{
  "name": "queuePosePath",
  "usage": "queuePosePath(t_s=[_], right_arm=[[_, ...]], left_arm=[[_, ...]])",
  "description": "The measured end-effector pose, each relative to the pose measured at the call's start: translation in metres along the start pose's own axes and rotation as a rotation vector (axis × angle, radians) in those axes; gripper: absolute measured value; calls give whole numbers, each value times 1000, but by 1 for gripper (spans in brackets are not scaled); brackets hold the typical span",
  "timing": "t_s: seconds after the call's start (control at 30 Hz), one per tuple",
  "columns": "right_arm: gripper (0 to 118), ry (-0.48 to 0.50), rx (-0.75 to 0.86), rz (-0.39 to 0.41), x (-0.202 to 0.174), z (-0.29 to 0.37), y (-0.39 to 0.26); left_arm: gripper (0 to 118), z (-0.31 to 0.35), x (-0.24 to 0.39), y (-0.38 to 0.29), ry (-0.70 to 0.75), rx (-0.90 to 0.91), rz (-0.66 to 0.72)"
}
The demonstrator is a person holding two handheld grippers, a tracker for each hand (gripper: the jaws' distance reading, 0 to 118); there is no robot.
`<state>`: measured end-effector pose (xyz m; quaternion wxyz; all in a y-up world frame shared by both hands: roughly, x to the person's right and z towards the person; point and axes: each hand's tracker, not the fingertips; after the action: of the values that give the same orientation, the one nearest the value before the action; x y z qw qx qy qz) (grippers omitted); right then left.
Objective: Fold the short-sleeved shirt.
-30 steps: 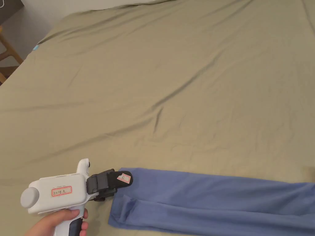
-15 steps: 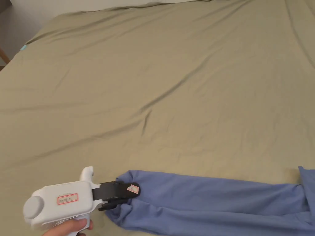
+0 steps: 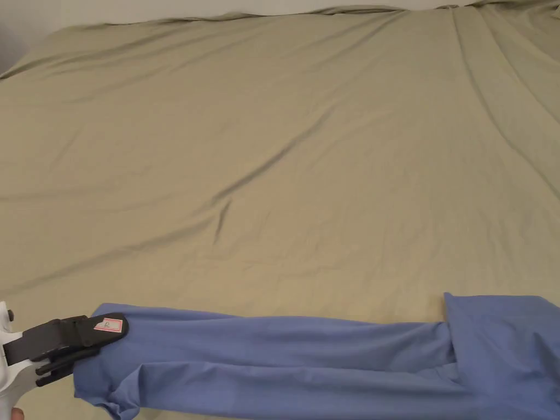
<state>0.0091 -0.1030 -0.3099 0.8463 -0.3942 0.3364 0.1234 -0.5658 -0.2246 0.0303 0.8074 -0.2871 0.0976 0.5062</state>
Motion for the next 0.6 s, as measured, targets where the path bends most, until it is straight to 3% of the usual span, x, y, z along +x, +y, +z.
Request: queuePosePath(t_s=[0.1, 0.17, 0.27, 0.4, 0.53, 0.6], right_arm=[[2, 13, -1, -13, -4, -4, -1], [2, 20, -13, -14, -6, -8, -2], [2, 6, -15, 15, -9, -7, -2], [2, -26, -16, 53, -7, -4, -1], [2, -42, -13, 23, 3, -4, -3], [2, -39, -13, 8, 4, -6, -4]], left_arm=[[8, -8, -1, -2, -11, -9, 11], [8, -10, 4, -3, 94, 5, -26], [8, -2, -1, 4, 57, 37, 22], [8, 24, 1, 22, 202, 80, -56], [8, 39, 15, 26, 249, 93, -50], [8, 35, 40, 19, 289, 79, -116]])
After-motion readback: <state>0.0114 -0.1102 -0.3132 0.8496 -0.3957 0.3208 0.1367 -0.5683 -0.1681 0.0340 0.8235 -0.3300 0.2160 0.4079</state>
